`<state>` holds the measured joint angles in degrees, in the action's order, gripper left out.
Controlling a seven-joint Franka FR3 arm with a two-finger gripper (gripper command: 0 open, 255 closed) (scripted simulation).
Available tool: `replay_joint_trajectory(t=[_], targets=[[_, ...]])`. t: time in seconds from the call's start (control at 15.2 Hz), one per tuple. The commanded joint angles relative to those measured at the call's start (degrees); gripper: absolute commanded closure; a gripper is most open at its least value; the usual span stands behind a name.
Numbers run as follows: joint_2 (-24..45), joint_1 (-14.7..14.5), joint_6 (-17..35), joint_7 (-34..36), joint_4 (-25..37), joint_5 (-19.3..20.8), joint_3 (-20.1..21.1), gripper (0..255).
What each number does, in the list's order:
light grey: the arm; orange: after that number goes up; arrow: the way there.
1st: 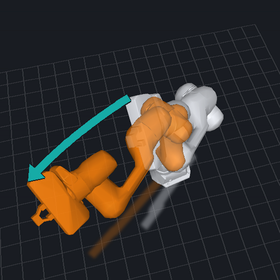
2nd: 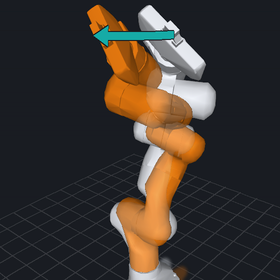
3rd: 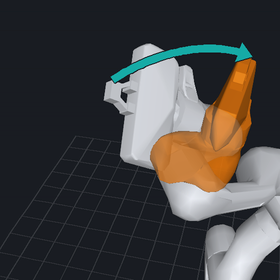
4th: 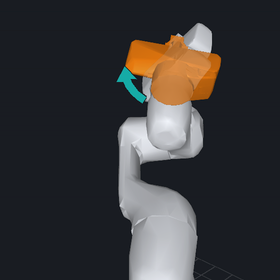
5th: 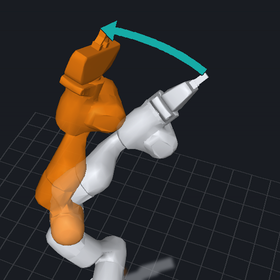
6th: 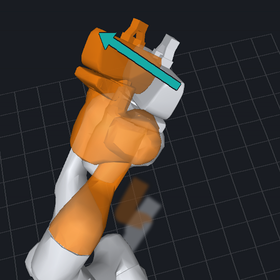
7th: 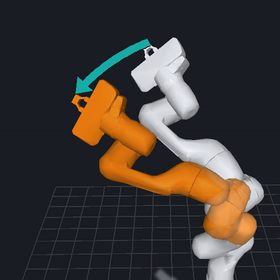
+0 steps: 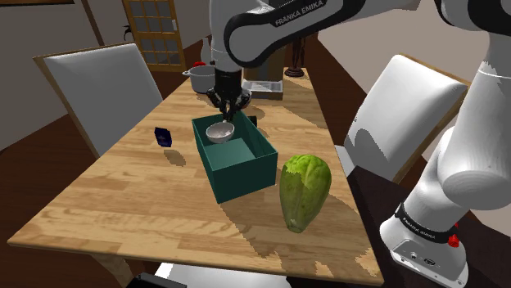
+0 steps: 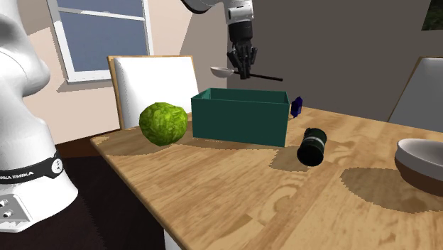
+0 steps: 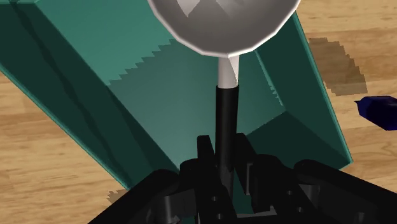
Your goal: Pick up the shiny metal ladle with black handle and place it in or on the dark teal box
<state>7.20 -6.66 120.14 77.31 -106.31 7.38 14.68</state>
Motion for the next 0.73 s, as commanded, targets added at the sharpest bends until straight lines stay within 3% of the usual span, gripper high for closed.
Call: replay_joint_trajectory(t=[0.0, 0.66], targets=[[0.28, -0.02, 1.53, 0.28, -1.25, 0.21, -0.02, 255], [2.38, -0.12, 7.22, 1.36, -4.98, 1.34, -0.22, 255]])
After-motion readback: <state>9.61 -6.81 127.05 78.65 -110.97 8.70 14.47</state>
